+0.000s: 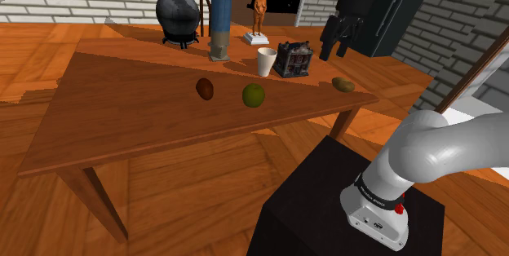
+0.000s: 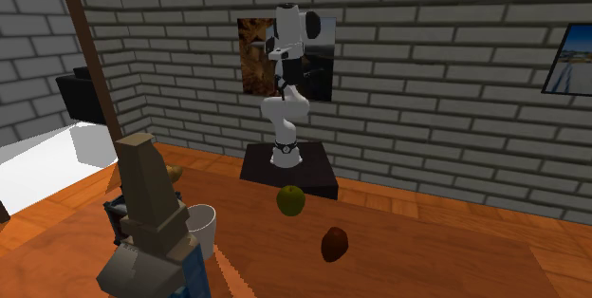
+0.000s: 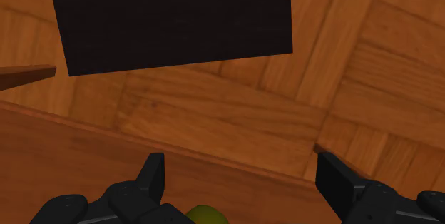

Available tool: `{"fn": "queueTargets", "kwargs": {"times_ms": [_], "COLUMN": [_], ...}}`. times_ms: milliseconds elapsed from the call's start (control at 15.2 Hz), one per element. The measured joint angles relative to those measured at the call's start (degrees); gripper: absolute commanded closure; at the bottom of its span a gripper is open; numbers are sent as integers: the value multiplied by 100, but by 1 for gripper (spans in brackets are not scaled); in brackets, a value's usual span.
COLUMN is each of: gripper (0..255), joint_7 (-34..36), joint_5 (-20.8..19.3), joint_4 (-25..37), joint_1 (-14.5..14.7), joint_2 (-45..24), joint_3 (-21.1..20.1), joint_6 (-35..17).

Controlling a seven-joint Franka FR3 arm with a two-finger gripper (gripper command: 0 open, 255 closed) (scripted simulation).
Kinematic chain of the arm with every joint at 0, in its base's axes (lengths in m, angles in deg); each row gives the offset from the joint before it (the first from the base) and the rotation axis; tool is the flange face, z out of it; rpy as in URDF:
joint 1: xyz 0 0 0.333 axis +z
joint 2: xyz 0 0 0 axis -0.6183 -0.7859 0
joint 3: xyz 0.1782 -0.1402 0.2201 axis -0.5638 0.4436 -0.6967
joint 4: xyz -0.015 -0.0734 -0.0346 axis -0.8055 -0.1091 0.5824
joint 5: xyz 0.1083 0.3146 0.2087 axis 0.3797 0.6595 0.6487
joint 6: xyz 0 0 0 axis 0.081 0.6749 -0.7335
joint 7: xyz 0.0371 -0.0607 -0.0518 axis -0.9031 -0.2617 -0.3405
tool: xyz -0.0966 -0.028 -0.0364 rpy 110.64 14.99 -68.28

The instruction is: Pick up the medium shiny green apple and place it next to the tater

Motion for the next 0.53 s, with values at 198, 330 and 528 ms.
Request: {"fn": "queueTargets", "kwargs": {"times_ms": [198, 330, 528], "gripper": [0, 0, 0], "joint_7": [1, -15, 12], "joint_5": [-12, -42, -60], "joint_4": [-54, -163, -328], "joint_1": [-18, -49, -87], "joint_2": [-164, -371, -729], "joint_3": [-18, -25, -76], "joint_6": [-245, -609, -1219]}}
